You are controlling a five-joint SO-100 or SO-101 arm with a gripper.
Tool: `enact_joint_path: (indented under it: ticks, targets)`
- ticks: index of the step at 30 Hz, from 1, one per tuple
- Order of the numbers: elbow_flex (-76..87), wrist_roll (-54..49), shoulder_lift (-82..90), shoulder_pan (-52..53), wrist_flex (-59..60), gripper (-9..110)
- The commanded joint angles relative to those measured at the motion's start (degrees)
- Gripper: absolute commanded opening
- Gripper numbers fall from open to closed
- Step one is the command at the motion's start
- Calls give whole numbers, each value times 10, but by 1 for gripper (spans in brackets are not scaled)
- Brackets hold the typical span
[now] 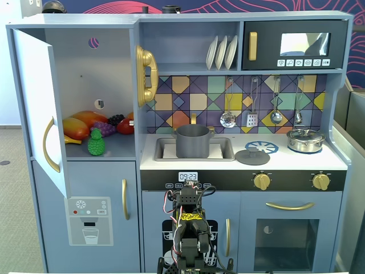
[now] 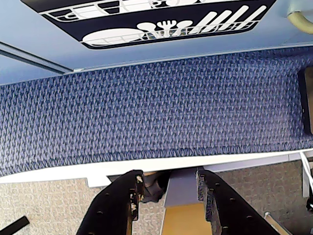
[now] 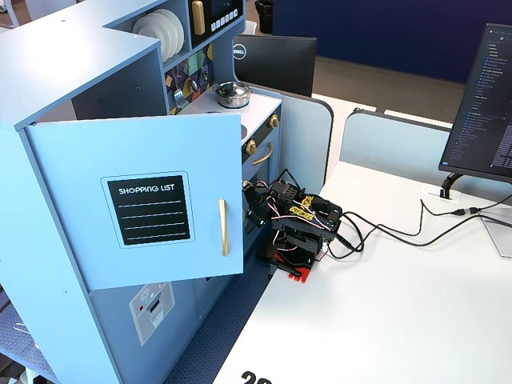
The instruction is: Pick up the green pineapple from the left cabinet and place it in the gray recipient
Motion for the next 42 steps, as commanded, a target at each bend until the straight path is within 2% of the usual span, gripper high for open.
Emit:
enact_joint_path:
  ticks: [1, 16, 19, 25, 27, 30, 32, 37, 42]
  targets:
    - [1, -3, -3, 19, 105, 0]
    - [1, -4, -3, 13, 105, 0]
    - [-6, -47, -4, -25, 85, 0]
    - [-135, -40, -18, -281, -118, 0]
    - [-177, -1, -36, -368, -262, 0]
    - [-210, -21, -99, -446, -486, 0]
    - [-236, -37, -142, -473, -577, 5]
    - [-298, -46, -226, -513, -690, 22]
    - [-334, -37, -285, -496, -731, 39]
